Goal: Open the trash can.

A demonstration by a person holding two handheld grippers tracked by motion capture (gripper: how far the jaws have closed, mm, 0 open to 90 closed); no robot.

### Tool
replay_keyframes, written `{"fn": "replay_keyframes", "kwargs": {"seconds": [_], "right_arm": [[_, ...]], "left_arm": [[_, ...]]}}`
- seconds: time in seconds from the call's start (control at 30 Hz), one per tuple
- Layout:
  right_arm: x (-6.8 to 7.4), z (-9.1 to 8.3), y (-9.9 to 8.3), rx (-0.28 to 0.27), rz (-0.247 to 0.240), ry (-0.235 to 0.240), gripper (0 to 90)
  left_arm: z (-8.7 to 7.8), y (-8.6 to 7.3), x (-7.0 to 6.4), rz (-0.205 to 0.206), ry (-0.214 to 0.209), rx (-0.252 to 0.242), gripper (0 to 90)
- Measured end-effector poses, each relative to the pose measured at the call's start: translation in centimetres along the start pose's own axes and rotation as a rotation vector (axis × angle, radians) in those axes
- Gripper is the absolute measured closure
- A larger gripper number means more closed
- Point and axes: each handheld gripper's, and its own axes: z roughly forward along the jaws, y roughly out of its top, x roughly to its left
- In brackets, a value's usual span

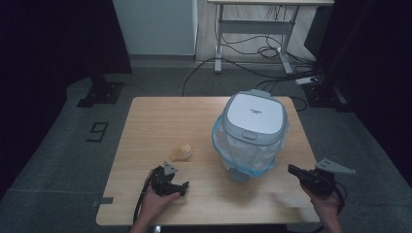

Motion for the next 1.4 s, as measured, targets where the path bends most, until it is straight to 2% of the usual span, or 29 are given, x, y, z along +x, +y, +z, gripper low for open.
{"fn": "replay_keyframes", "kwargs": {"seconds": [0.27, 0.4, 0.77, 1.07, 1.4], "right_arm": [[0.5, -1.3, 3.2, -0.070, -0.031, 0.044, 89.5], [0.9, -1.7, 5.0, -0.096, -0.043, 0.096, 89.6], [2.6, -2.2, 9.7, -0.131, -0.090, 0.157, 89.6], [4.5, -1.1, 12.6, -0.118, -0.110, 0.215, 89.6], [6.1, 1.4, 14.2, -0.087, -0.118, 0.270, 89.6]], "left_arm": [[0.0, 0.0, 0.0, -0.003, -0.001, -0.002, 5.2], [0.0, 0.0, 0.0, -0.001, -0.002, -0.003, 5.5], [-0.1, -0.1, 0.0, -0.004, 0.002, -0.002, 6.0], [-0.1, -0.1, 0.0, -0.004, 0.001, -0.002, 6.2], [-0.2, -0.2, 0.0, -0.003, 0.001, -0.003, 6.4]]}}
